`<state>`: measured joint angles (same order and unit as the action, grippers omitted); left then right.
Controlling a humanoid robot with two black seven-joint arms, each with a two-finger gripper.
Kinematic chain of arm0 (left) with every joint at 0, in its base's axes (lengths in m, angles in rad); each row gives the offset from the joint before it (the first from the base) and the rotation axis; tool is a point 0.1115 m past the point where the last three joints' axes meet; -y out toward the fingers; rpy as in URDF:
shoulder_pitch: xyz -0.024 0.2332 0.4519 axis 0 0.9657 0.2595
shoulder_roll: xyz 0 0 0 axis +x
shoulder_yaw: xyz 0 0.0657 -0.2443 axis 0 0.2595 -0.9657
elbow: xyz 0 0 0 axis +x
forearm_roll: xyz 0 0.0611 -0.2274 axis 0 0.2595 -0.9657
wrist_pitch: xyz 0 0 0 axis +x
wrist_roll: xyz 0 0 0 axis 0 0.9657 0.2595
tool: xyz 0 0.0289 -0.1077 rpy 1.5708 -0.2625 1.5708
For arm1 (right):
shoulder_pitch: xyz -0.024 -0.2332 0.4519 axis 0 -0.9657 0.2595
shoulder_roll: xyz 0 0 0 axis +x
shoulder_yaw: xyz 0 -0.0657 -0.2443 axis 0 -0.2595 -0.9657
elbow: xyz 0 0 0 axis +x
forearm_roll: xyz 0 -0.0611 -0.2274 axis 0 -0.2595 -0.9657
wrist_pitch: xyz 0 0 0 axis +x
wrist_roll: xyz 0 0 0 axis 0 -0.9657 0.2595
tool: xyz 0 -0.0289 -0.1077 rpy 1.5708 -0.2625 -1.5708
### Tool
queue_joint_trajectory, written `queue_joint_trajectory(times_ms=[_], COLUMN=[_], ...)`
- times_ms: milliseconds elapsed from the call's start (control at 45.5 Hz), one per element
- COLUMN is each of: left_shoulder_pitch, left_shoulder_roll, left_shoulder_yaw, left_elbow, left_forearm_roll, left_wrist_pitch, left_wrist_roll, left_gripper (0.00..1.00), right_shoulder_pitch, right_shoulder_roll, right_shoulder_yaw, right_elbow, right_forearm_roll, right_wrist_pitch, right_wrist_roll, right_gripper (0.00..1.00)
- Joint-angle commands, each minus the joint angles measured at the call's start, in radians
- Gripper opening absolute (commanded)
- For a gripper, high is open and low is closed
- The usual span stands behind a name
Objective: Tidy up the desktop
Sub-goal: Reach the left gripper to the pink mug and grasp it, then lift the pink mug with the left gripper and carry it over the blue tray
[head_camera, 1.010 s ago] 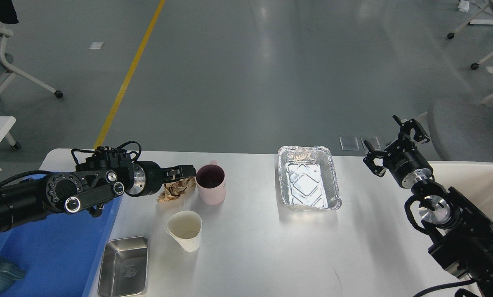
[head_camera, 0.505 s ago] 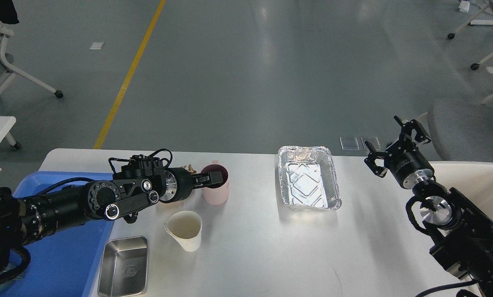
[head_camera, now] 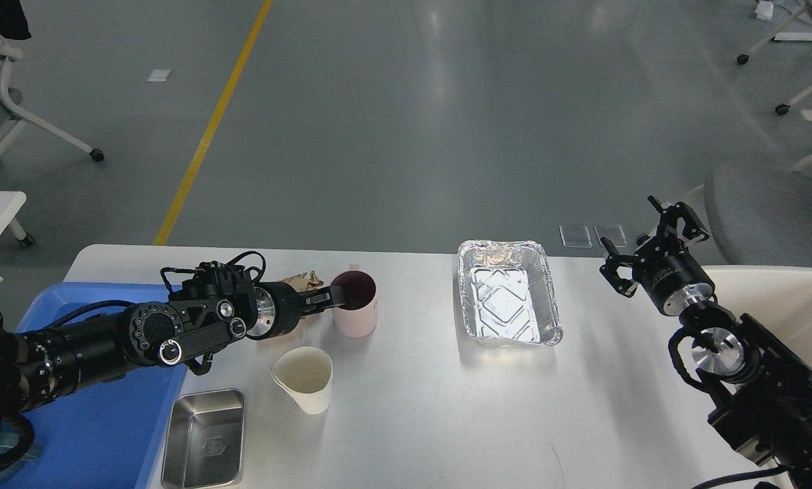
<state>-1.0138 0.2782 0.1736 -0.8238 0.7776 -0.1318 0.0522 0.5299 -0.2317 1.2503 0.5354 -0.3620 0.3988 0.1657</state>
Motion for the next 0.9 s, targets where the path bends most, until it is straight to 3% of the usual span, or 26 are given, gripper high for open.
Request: queue_joint_trajectory(times_ms=[0,198,439,879], left_shoulder_pitch=[0.011,0.014,0.020,0.017], left_shoulder_roll=[-0.005,-0.010,-0.014,-0.013], left_shoulder_yaw=[-0.002,-0.006,-0.008,-0.009], left_elbow=[0.015,0.045,0.064,0.060], left_forearm_roll=[0.000,-0.001,-0.035,-0.047], left_wrist_pitch=[0.000,0.000,-0.014,-0.019], left_wrist_roll=[0.000,-0.002,-0.005,-0.002], left_gripper=[0.41,0.28,0.02,0.00], right_shoulder_pitch=[-0.002,-0.015,-0.019,-0.021], right_shoulder_roll=[-0.004,-0.004,-0.004,-0.004], right_shoulder_yaw=[0.000,0.001,0.001,0.001], right_elbow=[0.000,0.000,0.002,0.002], right_forearm_roll=[0.000,0.000,0.000,0.000], right_wrist_pitch=[0.000,0.002,0.003,0.002], right_wrist_roll=[0.000,0.000,0.000,0.000], right_gripper=[1.00,1.00,1.00,1.00])
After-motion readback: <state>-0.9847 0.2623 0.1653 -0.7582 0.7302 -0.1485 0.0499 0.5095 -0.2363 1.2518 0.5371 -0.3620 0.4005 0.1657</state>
